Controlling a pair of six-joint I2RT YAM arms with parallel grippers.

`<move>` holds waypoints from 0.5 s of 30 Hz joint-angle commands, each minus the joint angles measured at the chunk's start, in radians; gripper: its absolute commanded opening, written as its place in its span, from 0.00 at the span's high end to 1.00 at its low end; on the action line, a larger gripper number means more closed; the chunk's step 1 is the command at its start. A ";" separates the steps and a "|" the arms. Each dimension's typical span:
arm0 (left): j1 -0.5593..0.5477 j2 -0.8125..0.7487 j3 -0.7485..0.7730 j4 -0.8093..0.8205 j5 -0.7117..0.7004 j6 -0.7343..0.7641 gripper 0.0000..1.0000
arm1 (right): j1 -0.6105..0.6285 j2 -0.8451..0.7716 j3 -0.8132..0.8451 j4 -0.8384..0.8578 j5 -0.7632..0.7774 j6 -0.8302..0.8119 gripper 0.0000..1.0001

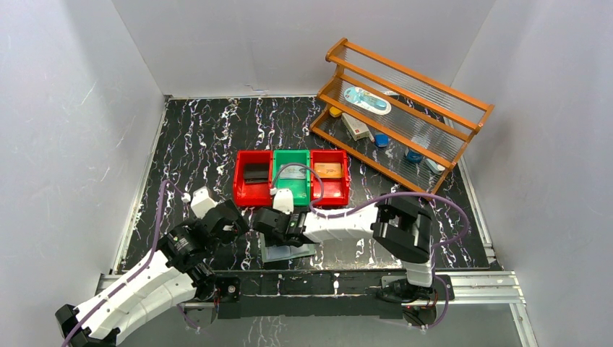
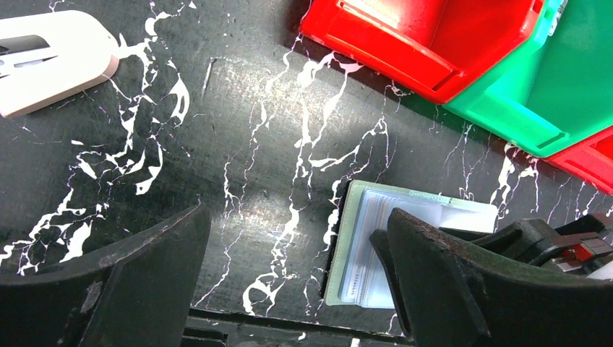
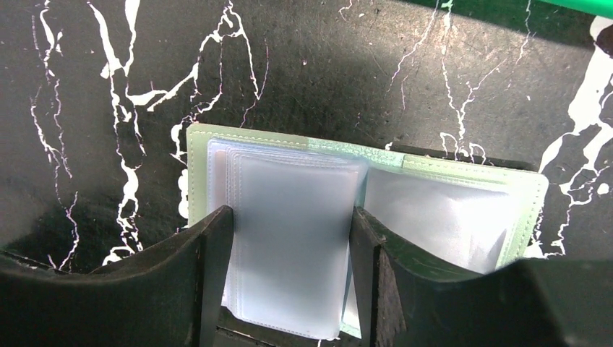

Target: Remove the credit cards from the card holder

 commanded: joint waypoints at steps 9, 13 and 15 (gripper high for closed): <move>0.001 0.013 -0.012 0.177 0.152 0.160 0.09 | -0.107 -0.095 -0.398 0.429 -0.304 0.031 0.55; 0.001 0.041 -0.021 0.215 0.200 0.186 0.09 | -0.137 -0.117 -0.471 0.515 -0.362 0.055 0.54; 0.001 0.061 -0.020 0.230 0.220 0.199 0.09 | -0.140 -0.122 -0.480 0.516 -0.367 0.059 0.53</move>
